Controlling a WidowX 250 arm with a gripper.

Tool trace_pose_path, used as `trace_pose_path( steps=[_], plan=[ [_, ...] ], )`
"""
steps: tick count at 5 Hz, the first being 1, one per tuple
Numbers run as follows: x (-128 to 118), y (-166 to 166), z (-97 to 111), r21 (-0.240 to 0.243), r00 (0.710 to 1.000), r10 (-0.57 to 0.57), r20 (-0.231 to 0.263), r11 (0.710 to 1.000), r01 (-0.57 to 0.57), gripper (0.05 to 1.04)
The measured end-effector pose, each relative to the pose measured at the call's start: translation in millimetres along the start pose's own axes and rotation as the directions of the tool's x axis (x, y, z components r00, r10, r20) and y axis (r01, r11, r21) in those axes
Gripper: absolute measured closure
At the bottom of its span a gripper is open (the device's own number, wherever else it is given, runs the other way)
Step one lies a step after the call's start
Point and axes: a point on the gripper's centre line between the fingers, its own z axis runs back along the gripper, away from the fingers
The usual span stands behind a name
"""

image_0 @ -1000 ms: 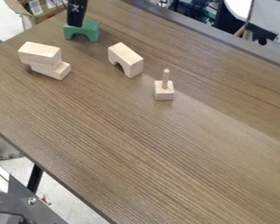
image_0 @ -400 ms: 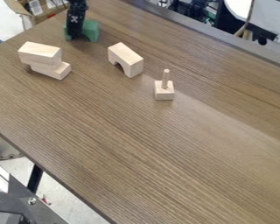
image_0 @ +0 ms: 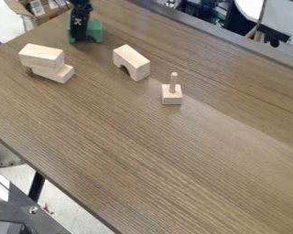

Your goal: Put the green arch on top of the wooden arch.

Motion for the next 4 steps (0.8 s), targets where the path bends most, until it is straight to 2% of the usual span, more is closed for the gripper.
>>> trace_pose_path(
  steps=[1, 2, 3, 4],
  plan=[
    [-2, 6, 16, -0.003, 0.998, -0.044, -0.051, 0.999, 0.044, 0.485],
    [-3, 13, 61, -0.088, 0.992, -0.078, -0.104, 0.994, 0.069, 0.485],
    [-8, 23, 88, -0.143, 0.984, -0.134, -0.119, 0.983, 0.117, 0.485],
    [-26, 33, 93, -0.151, 0.973, -0.204, -0.109, 0.971, 0.186, 0.485]
  ],
)
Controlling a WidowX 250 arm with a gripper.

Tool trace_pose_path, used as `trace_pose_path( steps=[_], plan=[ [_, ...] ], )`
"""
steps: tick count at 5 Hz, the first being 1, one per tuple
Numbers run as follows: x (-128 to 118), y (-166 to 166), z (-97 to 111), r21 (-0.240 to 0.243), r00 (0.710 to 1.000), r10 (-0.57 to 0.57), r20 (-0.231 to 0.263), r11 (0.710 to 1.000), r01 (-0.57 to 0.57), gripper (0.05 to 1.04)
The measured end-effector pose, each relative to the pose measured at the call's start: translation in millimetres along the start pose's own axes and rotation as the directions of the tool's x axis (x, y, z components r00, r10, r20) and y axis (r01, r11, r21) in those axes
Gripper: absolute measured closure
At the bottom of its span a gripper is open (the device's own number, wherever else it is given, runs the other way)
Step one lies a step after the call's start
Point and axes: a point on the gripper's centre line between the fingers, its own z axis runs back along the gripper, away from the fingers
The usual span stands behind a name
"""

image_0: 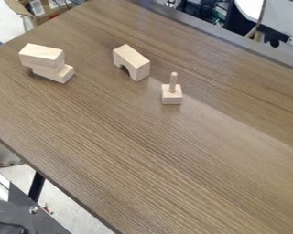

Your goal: Put the green arch on top of the wooden arch.

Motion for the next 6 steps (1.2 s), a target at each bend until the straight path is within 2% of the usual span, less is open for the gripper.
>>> trace_pose_path(
  steps=[1, 2, 3, 4, 5, 6],
  plan=[
    [-20, 8, -3, -0.003, 0.996, -0.085, 0.011, 0.996, 0.085, 0.485],
    [-28, 15, -1, -0.011, 0.987, -0.156, 0.028, 0.988, 0.156, 0.485],
    [-33, 20, -7, 0.015, 0.974, -0.222, 0.037, 0.975, 0.221, 0.485],
    [-41, 26, -6, 0.053, 0.945, -0.324, 0.046, 0.945, 0.321, 0.485],
    [-45, 27, -6, 0.062, 0.922, -0.380, 0.070, 0.924, 0.376, 0.485],
    [-50, 34, -15, 0.092, 0.899, -0.430, 0.087, 0.902, 0.423, 0.485]
  ],
)
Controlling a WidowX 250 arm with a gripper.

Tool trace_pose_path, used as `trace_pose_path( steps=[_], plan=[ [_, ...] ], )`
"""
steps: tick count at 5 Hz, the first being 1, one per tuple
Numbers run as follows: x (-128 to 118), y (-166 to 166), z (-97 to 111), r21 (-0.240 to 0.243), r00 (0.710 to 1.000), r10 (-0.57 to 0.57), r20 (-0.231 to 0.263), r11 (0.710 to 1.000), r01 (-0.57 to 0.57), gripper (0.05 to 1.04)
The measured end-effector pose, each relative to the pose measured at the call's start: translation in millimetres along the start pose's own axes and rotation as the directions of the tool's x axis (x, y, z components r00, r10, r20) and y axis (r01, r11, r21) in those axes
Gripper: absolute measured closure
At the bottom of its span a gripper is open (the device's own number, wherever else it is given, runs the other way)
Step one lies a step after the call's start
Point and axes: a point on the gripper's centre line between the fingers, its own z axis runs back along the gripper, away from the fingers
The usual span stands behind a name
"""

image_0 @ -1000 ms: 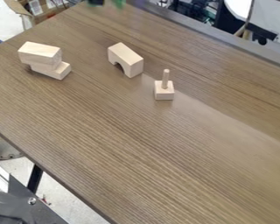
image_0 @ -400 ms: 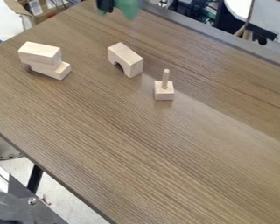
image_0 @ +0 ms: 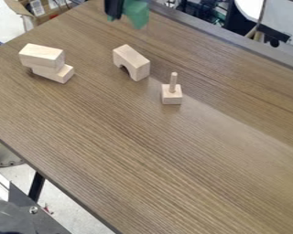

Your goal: Put the green arch on top of the wooden arch.

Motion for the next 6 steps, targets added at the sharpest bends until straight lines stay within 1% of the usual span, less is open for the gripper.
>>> trace_pose_path(
  steps=[1, 2, 3, 4, 6],
  plan=[
    [-6, 8, -13, 0.039, 0.998, -0.057, 0.014, 0.998, 0.056, 0.485],
    [-9, 17, -6, 0.026, 0.996, -0.079, 0.033, 0.997, 0.078, 0.485],
    [-13, 23, -12, 0.036, 0.995, -0.098, 0.035, 0.995, 0.097, 0.485],
    [-14, 23, -16, 0.036, 0.993, -0.110, 0.039, 0.993, 0.108, 0.485],
    [-18, 21, -17, 0.023, 0.992, -0.115, 0.051, 0.993, 0.114, 0.485]
  ],
)
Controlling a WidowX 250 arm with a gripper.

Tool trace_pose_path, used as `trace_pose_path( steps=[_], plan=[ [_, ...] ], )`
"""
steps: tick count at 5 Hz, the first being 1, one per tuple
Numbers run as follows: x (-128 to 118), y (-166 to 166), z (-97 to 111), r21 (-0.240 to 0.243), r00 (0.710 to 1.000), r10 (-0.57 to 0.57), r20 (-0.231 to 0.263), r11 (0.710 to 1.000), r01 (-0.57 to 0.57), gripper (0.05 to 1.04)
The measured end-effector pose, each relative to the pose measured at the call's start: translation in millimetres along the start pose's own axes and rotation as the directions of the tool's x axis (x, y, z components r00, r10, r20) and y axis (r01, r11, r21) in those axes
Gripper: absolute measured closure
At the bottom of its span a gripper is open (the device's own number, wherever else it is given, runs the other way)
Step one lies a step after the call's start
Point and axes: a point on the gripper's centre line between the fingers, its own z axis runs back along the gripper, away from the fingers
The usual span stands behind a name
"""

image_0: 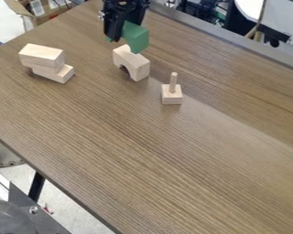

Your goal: Put the green arch on top of the wooden arch.

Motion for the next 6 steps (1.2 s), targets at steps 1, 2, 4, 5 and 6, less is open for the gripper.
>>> trace_pose_path(
  steps=[1, 2, 4, 5, 6],
  plan=[
    [-1.9, -1.9, -1.2, -0.009, 1.000, -0.003, 0.008, 1.000, 0.003, 0.485],
    [-2.8, -3.2, -1.2, -0.016, 1.000, -0.009, 0.013, 1.000, 0.009, 0.485],
    [-2.8, -2.7, -3.3, -0.015, 1.000, -0.024, 0.017, 1.000, 0.024, 0.485],
    [-3.6, -5.0, -8.7, -0.012, 0.999, -0.034, 0.016, 0.999, 0.034, 0.485],
    [-4.0, -5.5, -8.7, -0.016, 0.999, -0.042, 0.014, 0.999, 0.042, 0.485]
  ],
)
